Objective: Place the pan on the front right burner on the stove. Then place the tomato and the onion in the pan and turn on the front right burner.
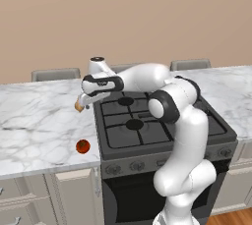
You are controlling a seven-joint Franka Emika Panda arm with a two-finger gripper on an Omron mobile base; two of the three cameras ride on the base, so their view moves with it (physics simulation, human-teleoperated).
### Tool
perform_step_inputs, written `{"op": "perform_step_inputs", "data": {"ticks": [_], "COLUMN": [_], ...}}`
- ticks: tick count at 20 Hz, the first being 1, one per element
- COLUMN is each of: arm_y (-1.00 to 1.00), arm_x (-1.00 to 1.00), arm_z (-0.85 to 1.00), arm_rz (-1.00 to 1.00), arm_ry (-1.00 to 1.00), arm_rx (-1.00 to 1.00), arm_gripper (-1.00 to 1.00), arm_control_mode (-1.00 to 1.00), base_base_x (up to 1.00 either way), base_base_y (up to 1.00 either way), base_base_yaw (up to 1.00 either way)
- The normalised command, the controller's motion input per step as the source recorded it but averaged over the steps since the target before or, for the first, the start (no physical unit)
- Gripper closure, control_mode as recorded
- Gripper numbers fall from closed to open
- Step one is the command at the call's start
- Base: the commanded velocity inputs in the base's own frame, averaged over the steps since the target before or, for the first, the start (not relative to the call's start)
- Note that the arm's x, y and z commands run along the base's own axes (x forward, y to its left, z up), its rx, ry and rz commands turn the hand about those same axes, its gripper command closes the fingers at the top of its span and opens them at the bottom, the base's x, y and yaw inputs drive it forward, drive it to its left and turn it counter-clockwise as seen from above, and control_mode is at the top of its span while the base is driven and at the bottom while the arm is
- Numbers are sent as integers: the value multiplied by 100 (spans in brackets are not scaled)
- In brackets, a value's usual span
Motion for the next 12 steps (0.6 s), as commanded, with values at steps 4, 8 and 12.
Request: {"op": "perform_step_inputs", "data": {"ticks": [4, 8, 12], "arm_y": [11, 11, 13], "arm_x": [20, 17, 18], "arm_z": [-27, -12, -8], "arm_rz": [8, 6, 2], "arm_ry": [-4, -4, -1], "arm_rx": [0, 1, 3], "arm_gripper": [-100, -100, -100], "arm_control_mode": [-100, -100, -100], "base_base_x": [0, 0, 0], "base_base_y": [0, 0, 0], "base_base_yaw": [0, 0, 0]}}
